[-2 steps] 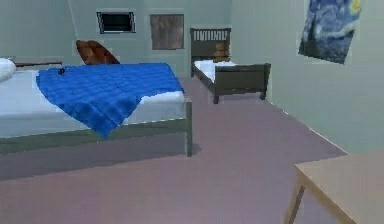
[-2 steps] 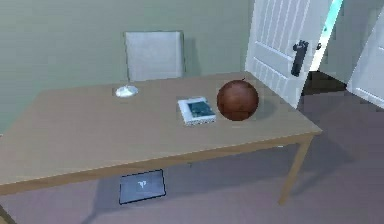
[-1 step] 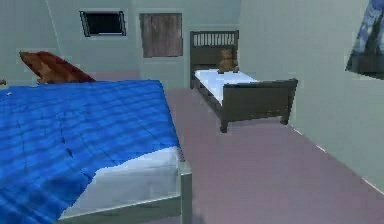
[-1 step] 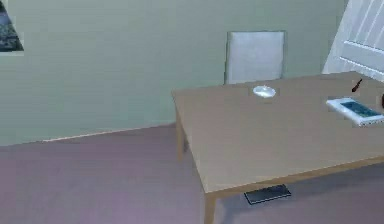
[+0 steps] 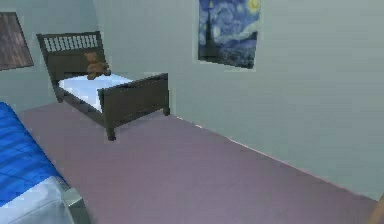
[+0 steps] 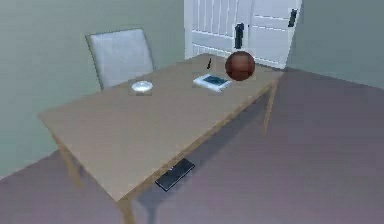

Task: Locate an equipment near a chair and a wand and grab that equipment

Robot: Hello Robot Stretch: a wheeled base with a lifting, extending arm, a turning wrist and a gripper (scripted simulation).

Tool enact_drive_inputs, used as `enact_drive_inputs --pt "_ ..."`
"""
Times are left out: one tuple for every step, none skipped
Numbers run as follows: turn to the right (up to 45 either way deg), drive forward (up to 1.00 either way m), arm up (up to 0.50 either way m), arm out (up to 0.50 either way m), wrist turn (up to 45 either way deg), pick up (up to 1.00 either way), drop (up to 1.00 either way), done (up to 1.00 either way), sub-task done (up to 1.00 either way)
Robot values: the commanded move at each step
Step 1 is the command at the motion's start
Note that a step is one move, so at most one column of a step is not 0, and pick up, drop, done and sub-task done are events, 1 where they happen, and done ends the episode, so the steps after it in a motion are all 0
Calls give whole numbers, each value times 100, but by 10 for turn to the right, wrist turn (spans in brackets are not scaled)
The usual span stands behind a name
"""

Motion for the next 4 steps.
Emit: enact_drive_inputs --pt "0 45 0 0 0 0 0 0 0" --pt "420 0 0 0 0 0 0 0 0" --pt "0 100 0 0 0 0 0 0 0" --pt "60 0 0 0 0 0 0 0 0"
